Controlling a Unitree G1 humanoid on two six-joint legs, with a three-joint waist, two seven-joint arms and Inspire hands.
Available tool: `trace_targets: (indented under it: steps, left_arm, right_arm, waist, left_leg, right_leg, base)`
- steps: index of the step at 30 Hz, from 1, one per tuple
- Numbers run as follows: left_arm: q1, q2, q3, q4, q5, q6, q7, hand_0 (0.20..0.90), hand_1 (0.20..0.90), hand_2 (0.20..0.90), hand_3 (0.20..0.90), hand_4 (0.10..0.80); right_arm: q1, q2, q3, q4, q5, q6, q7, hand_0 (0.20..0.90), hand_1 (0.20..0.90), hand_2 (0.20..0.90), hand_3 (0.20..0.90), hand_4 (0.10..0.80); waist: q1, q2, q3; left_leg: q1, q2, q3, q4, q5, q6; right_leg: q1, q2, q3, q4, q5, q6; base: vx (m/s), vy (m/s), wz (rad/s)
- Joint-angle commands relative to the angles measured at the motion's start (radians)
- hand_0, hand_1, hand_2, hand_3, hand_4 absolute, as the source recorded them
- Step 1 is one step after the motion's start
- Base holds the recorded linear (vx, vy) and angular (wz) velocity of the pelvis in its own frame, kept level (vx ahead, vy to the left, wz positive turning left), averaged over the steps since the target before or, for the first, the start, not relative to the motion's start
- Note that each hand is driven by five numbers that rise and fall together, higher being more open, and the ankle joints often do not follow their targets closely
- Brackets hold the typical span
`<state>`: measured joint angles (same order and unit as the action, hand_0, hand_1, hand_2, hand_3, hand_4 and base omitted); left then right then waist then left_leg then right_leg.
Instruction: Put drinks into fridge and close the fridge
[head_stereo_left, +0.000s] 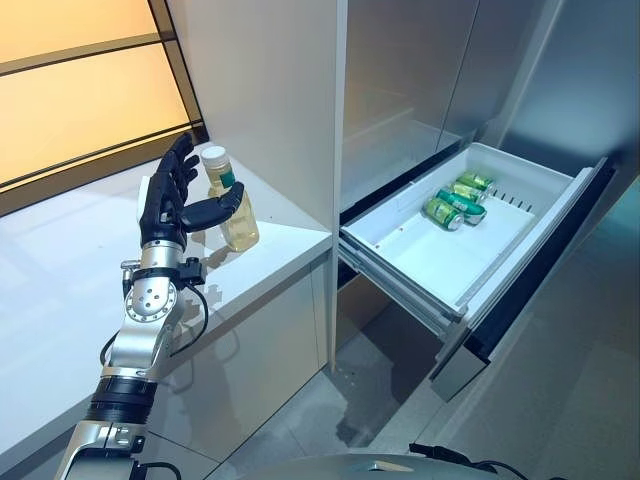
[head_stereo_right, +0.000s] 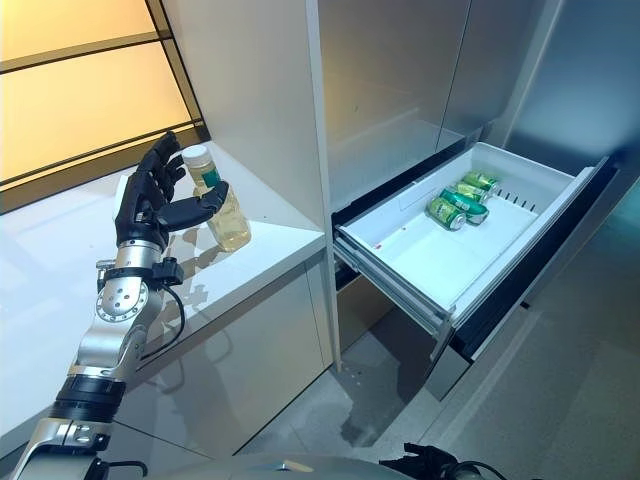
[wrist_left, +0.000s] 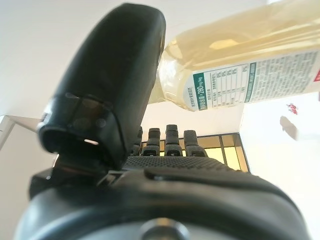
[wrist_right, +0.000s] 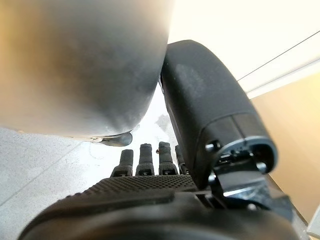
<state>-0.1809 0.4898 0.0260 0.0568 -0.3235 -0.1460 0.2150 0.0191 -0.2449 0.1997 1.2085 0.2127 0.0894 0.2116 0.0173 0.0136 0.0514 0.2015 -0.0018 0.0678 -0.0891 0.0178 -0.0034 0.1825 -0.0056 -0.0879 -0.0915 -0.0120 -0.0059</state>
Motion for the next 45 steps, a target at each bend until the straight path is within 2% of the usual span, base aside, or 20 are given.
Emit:
trace_targets:
  steps: [1,38,45]
  left_arm:
    - [-0.103,0.044,-0.003,0.002,0.005,-0.049,0.009,0.9,0.9,0.9,0.9,0.8]
    - [-0.214,0.069,-0.038,0.198,0.012,-0.038,0.07,0.9,0.9,0.9,0.9,0.8]
    - [-0.227,0.071,-0.034,0.217,-0.027,-0.077,0.081,0.9,0.9,0.9,0.9,0.8]
  right_arm:
    - [-0.009,0.001,0.024,0.027,-0.038,0.003,0.023,0.9,0.9,0.9,0.9,0.8]
    - [0.006,-0.007,0.034,0.013,-0.053,0.009,0.021,0.9,0.9,0.9,0.9,0.8]
    - [0.008,-0.008,0.033,0.015,-0.053,0.008,0.021,0.9,0.9,0.9,0.9,0.8]
  waist:
    - [-0.027,-0.009,-0.015]
    - [-0.08,-0.006,-0.021]
    - [-0.085,-0.008,-0.023]
  left_leg:
    - [-0.012,-0.015,0.0,0.002,-0.069,0.024]
    - [0.005,-0.022,0.043,0.006,-0.083,0.035]
    - [0.006,-0.022,0.046,0.007,-0.084,0.036]
  right_leg:
    - [-0.019,-0.028,-0.028,0.054,-0.018,0.064]
    - [-0.031,-0.024,0.015,0.074,-0.021,0.071]
    - [-0.033,-0.023,0.018,0.077,-0.022,0.072]
  base:
    - [0.0,0.0,0.0]
    - [0.009,0.001,-0.03]
    - [0.0,0.0,0.0]
